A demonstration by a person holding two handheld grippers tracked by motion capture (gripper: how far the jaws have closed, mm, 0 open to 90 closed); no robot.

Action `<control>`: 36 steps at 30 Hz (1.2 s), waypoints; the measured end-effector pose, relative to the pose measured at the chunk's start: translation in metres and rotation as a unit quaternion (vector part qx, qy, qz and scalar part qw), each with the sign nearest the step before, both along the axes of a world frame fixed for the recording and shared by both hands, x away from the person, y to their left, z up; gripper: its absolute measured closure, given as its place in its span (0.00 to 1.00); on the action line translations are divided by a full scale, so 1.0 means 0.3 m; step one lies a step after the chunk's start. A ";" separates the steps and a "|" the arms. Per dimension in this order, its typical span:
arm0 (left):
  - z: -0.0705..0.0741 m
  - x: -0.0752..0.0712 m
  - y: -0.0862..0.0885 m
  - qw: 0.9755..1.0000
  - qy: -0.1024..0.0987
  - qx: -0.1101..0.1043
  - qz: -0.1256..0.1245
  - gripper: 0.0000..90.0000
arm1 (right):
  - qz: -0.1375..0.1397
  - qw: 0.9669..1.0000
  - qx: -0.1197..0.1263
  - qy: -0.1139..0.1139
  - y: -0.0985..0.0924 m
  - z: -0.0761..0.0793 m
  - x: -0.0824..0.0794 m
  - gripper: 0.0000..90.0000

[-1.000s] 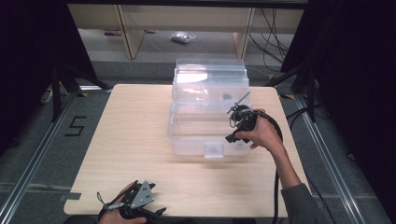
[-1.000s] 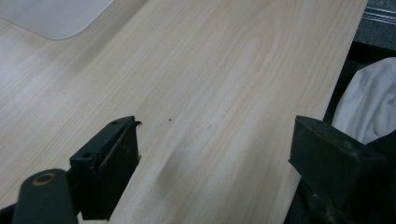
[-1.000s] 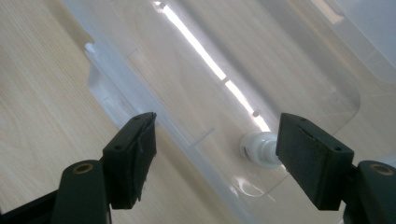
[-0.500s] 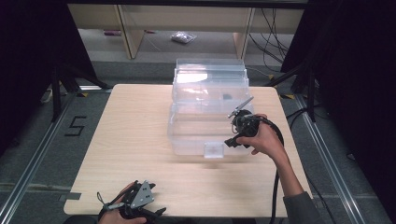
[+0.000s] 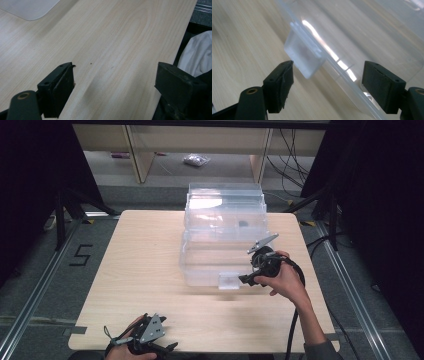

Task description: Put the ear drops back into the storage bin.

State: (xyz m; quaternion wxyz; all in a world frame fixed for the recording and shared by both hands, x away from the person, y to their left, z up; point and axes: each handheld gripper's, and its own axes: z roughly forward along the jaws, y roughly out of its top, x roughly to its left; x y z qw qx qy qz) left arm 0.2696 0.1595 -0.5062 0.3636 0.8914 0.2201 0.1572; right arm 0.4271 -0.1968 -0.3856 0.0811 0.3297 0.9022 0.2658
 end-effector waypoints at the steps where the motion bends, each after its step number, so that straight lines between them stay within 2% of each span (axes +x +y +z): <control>1: 0.003 0.002 0.001 1.000 -0.004 0.005 -0.007 0.17 | 0.007 1.000 0.000 0.001 0.002 -0.001 0.000 0.28; 2: 0.006 0.003 0.004 1.000 -0.006 0.014 -0.008 0.17 | 0.011 1.000 0.002 -0.002 0.003 0.002 -0.004 0.28; 3: 0.001 -0.003 -0.001 1.000 0.002 -0.006 0.002 0.17 | 0.015 1.000 0.006 -0.009 0.005 0.005 -0.006 0.28; 4: 0.004 0.001 0.002 1.000 -0.004 0.002 -0.004 0.17 | 0.013 1.000 0.010 -0.016 0.008 0.008 -0.013 0.28; 5: 0.005 0.001 0.002 1.000 -0.004 0.001 -0.004 0.17 | 0.011 1.000 0.009 -0.013 0.010 0.009 -0.016 0.28; 7: 0.004 -0.002 0.002 1.000 0.000 0.002 0.001 0.17 | 0.018 0.999 0.016 -0.029 0.014 0.007 -0.019 0.28; 8: 0.007 -0.001 0.003 1.000 -0.006 0.004 -0.004 0.17 | 0.013 1.000 0.013 -0.018 0.015 0.010 -0.026 0.27; 11: 0.006 -0.001 0.002 1.000 -0.007 -0.001 -0.006 0.17 | 0.000 1.000 0.014 -0.010 0.016 0.005 -0.035 0.27; 12: 0.006 -0.001 0.002 1.000 -0.007 -0.001 -0.005 0.17 | 0.011 1.000 0.014 -0.020 0.012 -0.001 -0.033 0.27; 13: 0.006 -0.001 0.002 1.000 -0.008 -0.001 -0.005 0.17 | 0.005 1.000 0.014 -0.015 0.010 -0.003 -0.037 0.27; 14: 0.006 -0.001 0.002 1.000 -0.008 -0.002 -0.005 0.17 | 0.010 0.999 0.015 -0.027 0.007 -0.007 -0.036 0.27; 15: 0.005 -0.002 0.002 1.000 -0.004 -0.004 -0.001 0.17 | -0.002 1.000 0.018 -0.012 0.007 -0.007 -0.045 0.27; 16: 0.005 -0.002 0.002 1.000 -0.003 -0.002 -0.001 0.17 | 0.007 1.000 0.017 -0.020 0.004 -0.011 -0.046 0.27; 17: 0.006 -0.002 0.002 1.000 -0.003 0.002 0.000 0.17 | 0.002 0.999 0.025 -0.020 0.001 -0.013 -0.053 0.27; 20: 0.008 -0.002 0.002 1.000 -0.007 0.000 -0.005 0.17 | -0.001 0.999 0.023 -0.032 -0.010 -0.022 -0.066 0.26; 21: 0.008 -0.002 0.003 1.000 -0.007 0.000 -0.005 0.17 | 0.008 0.999 0.024 -0.026 -0.012 -0.018 -0.071 0.26; 22: 0.007 -0.002 0.002 1.000 -0.008 -0.001 -0.005 0.17 | -0.007 0.999 0.036 -0.020 -0.008 -0.021 -0.084 0.26; 23: 0.007 -0.002 0.002 1.000 -0.008 -0.002 -0.005 0.17 | -0.006 0.999 0.029 -0.019 -0.012 -0.019 -0.089 0.26; 24: 0.007 -0.001 0.002 1.000 -0.008 -0.001 -0.005 0.17 | 0.010 0.999 0.031 -0.034 -0.015 -0.027 -0.090 0.27; 25: 0.006 -0.001 0.002 1.000 -0.008 -0.002 -0.005 0.17 | 0.013 0.999 0.028 -0.038 -0.018 -0.029 -0.096 0.26; 27: 0.008 -0.001 0.003 1.000 -0.007 0.003 -0.005 0.17 | 0.005 0.999 0.028 -0.029 -0.014 -0.028 -0.108 0.26; 28: 0.008 -0.003 0.003 1.000 -0.006 0.000 -0.004 0.17 | 0.015 0.998 0.030 -0.048 -0.015 -0.036 -0.106 0.26; 30: 0.005 -0.002 0.002 1.000 -0.002 -0.001 0.000 0.17 | 0.009 0.999 0.029 -0.042 -0.014 -0.036 -0.119 0.26; 31: 0.007 -0.002 0.002 1.000 -0.002 0.003 0.000 0.17 | 0.020 0.998 0.031 -0.046 -0.014 -0.042 -0.121 0.26; 32: 0.007 -0.001 0.003 1.000 -0.008 0.001 -0.005 0.17 | 0.014 0.999 0.028 -0.044 -0.012 -0.043 -0.125 0.25; 34: 0.006 -0.001 0.002 1.000 -0.008 -0.001 -0.004 0.17 | 0.018 0.998 0.029 -0.047 -0.011 -0.056 -0.132 0.25; 35: 0.006 -0.001 0.002 1.000 -0.008 -0.001 -0.004 0.17 | 0.007 0.999 0.032 -0.040 -0.008 -0.059 -0.141 0.25; 36: 0.006 -0.001 0.002 1.000 -0.008 -0.001 -0.004 0.17 | 0.004 0.998 0.031 -0.050 -0.008 -0.066 -0.144 0.25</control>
